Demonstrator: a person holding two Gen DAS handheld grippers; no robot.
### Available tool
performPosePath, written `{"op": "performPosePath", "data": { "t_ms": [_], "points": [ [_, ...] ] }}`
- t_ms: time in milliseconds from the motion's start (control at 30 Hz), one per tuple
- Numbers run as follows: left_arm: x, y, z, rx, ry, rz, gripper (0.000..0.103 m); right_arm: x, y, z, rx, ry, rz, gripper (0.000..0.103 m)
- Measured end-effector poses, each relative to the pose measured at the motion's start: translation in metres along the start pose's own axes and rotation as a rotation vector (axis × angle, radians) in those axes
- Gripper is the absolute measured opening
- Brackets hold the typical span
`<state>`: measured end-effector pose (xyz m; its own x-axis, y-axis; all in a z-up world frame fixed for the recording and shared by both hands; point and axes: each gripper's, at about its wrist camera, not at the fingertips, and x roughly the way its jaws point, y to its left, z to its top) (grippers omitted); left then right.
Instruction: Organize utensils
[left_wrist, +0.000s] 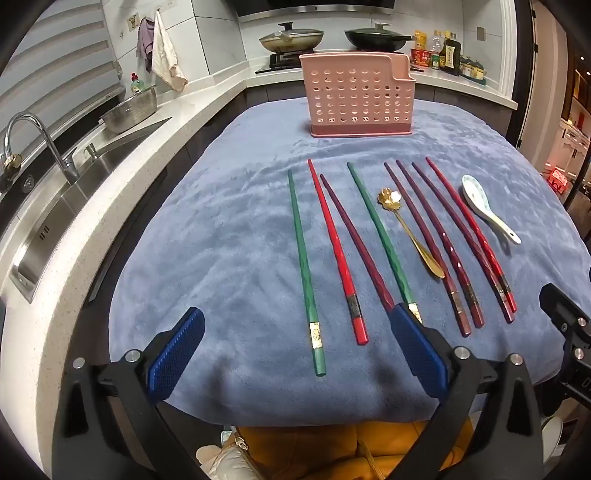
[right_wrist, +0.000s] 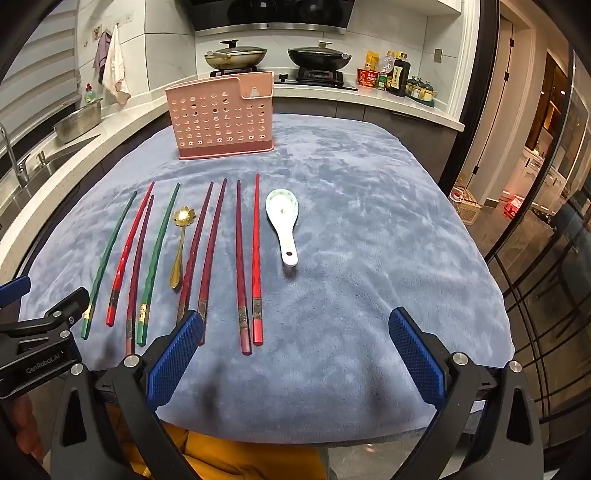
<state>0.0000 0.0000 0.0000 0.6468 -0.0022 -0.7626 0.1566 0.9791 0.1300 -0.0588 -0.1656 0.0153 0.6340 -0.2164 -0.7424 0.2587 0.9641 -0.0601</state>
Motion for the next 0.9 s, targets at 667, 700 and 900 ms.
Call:
{"op": "performPosePath", "data": {
  "t_ms": [667, 700, 900],
  "points": [
    [-0.005, -0.005, -0.002, 0.005, -0.001, -0.008, 0.096, -0.007, -0.006, -0.003, -0.01, 0.0, -0.002, 0.096],
    [-0.007, -0.003, -0.002, 0.003, -0.004, -0.008, 0.096, -0.007, -0.007, -0.003, -0.007, 0.002, 0.0, 0.096],
    [-0.014, -0.005, -0.004, 0.003, -0.003, -0.019, 0.096, -0.008, -0.006, -0.003, -0.006, -0.001, 0.001, 0.096]
  ]
}}
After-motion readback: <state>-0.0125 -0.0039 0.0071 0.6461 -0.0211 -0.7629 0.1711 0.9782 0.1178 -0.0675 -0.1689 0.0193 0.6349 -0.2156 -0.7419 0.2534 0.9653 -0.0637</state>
